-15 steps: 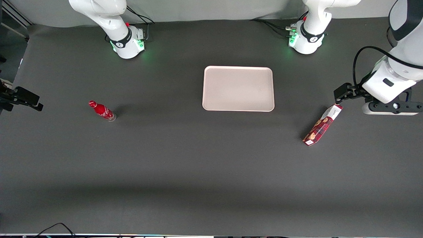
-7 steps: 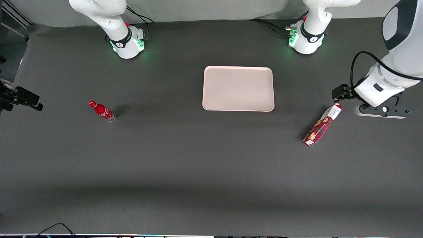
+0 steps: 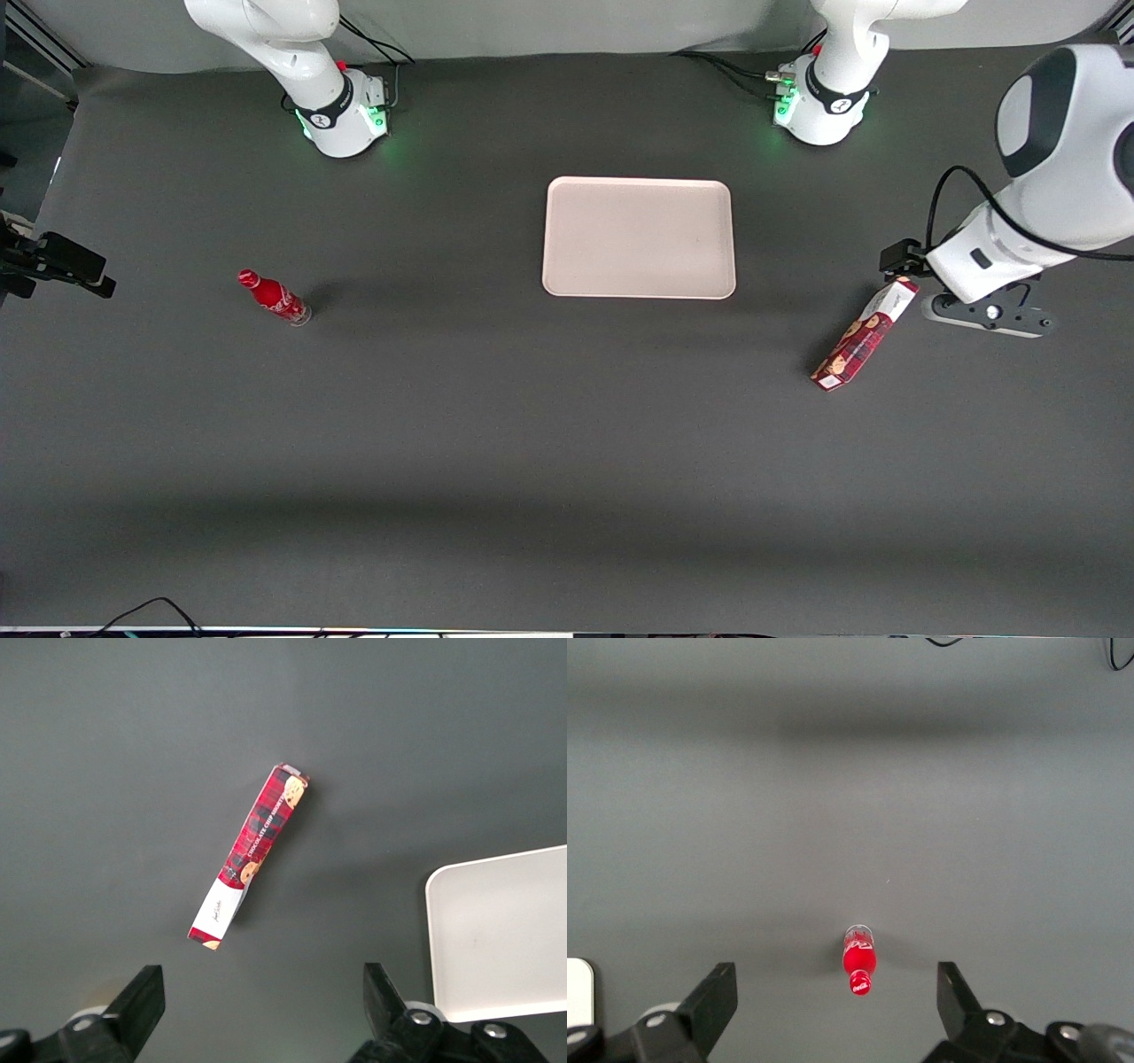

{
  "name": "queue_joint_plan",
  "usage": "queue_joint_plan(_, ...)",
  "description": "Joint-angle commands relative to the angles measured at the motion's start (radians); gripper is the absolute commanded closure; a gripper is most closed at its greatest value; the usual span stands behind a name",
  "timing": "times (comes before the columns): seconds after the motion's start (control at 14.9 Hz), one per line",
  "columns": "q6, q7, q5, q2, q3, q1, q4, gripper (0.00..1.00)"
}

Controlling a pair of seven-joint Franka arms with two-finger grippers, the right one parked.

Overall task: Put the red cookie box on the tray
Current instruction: 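Lower the open left gripper over the end of the cookie box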

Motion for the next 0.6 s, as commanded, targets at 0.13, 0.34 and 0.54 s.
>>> queue_joint_plan(0.13,0.138,0.106,0.042,-0.026,0.006,-0.001,-0.155,0.00)
queue_joint_plan(0.34,0.257,0.181,0.044,-0.027,0.028,-0.001,-0.268,0.00)
queue_joint_plan(0.54,0.436,0.253,0.044,-0.024,0.042,0.001,-0.396,0.00)
